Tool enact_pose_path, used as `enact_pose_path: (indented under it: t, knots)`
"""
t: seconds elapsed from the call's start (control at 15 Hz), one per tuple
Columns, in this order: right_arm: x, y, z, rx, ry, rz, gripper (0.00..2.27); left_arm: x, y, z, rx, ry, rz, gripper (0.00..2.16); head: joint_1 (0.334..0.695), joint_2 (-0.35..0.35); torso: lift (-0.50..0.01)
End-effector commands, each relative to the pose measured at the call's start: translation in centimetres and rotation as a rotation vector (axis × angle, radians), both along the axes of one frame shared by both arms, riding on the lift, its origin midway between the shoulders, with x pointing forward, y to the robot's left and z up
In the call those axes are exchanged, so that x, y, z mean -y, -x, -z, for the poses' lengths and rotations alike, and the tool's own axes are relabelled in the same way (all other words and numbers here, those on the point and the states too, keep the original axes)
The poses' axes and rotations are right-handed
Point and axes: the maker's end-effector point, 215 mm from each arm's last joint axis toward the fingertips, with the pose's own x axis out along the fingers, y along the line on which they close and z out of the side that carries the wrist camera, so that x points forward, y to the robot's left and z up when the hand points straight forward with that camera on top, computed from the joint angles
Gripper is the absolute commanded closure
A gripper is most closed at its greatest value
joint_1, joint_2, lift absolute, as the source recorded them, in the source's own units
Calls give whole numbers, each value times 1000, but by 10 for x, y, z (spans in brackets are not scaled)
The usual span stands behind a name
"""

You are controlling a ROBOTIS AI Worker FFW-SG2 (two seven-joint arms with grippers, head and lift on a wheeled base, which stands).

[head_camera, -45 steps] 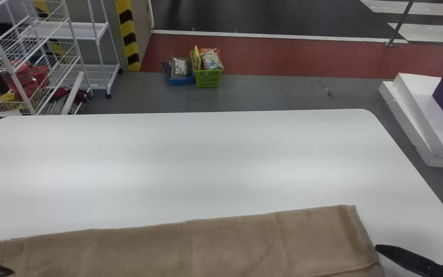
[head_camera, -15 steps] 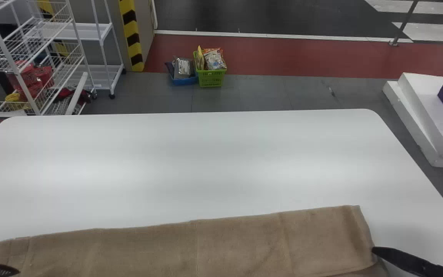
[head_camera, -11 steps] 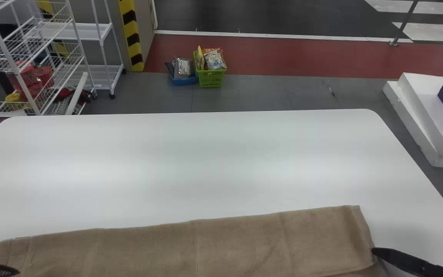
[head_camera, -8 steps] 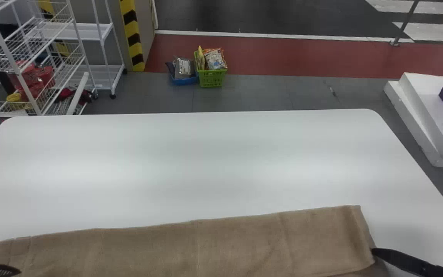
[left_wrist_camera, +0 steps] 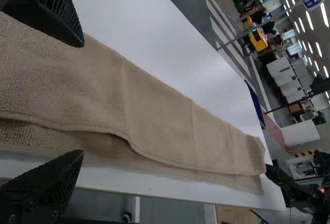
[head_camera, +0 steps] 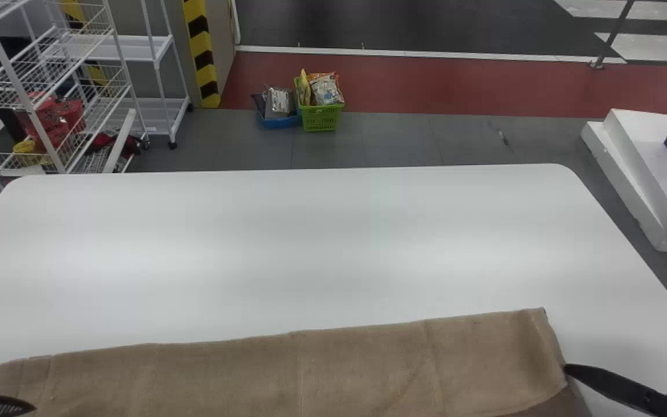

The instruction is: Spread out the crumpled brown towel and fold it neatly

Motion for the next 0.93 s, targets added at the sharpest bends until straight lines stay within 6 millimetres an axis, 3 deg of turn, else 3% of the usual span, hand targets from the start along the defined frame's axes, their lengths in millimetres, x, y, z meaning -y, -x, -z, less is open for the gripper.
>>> enact_pose_path:
  t: [0.0, 0.4, 0.87]
  knots:
    - [-1, 0, -11, 21, -48, 12, 1325, 0, 1, 0, 0, 0, 0, 76, 695, -39, -128]
    - [6, 28, -16, -6, -32, 27, 1325, 1, 1, -2, 4, -8, 5, 76, 695, -37, -128]
    - [12, 30, -14, -11, -23, 40, 1325, 18, 11, -10, -4, -24, 71, 100, 695, -82, -128]
